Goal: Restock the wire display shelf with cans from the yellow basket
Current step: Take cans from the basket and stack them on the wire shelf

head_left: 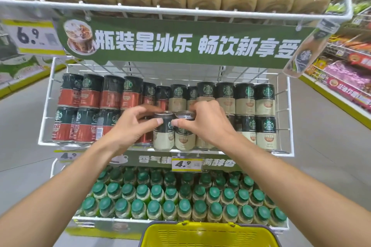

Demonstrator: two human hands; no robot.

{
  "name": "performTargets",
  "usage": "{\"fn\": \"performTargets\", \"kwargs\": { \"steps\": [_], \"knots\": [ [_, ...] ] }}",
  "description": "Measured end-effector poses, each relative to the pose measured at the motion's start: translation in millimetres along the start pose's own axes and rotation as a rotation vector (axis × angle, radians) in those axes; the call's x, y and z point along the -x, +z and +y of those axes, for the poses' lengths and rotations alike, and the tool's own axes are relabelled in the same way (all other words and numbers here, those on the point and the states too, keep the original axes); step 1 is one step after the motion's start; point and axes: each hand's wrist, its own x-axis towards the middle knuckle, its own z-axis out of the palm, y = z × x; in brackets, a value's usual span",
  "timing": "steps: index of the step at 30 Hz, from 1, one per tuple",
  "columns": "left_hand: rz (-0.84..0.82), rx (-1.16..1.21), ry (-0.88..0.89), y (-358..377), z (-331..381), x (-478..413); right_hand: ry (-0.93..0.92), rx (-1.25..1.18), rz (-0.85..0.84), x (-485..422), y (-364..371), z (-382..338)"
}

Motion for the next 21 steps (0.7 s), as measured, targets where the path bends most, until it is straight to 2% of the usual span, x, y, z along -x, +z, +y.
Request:
{"fn": "performTargets", "kwargs": {
  "steps": [4,7,13,21],
  "knots": [
    [0.048,-0.094,0.014,6.3,3.9,-1.2,-0.057,0.1,0.017,-1.3,2.2,-1.3],
    [0.133,-0.251,0.064,12.8,10.7,-4.8,-0.138,0.152,0.02,-2.4,2.7,-0.6],
    [0.097,-0.594,0.114,8.8,26.6,-15.4,-0.294,0.259,-0.014,-5.0,-2.3,1.9],
    [0.077,-0.695,0.129,4.2,28.6,-22.4,-0.41,0.302,0.004,-10.5,2.8,1.1]
  ]
}}
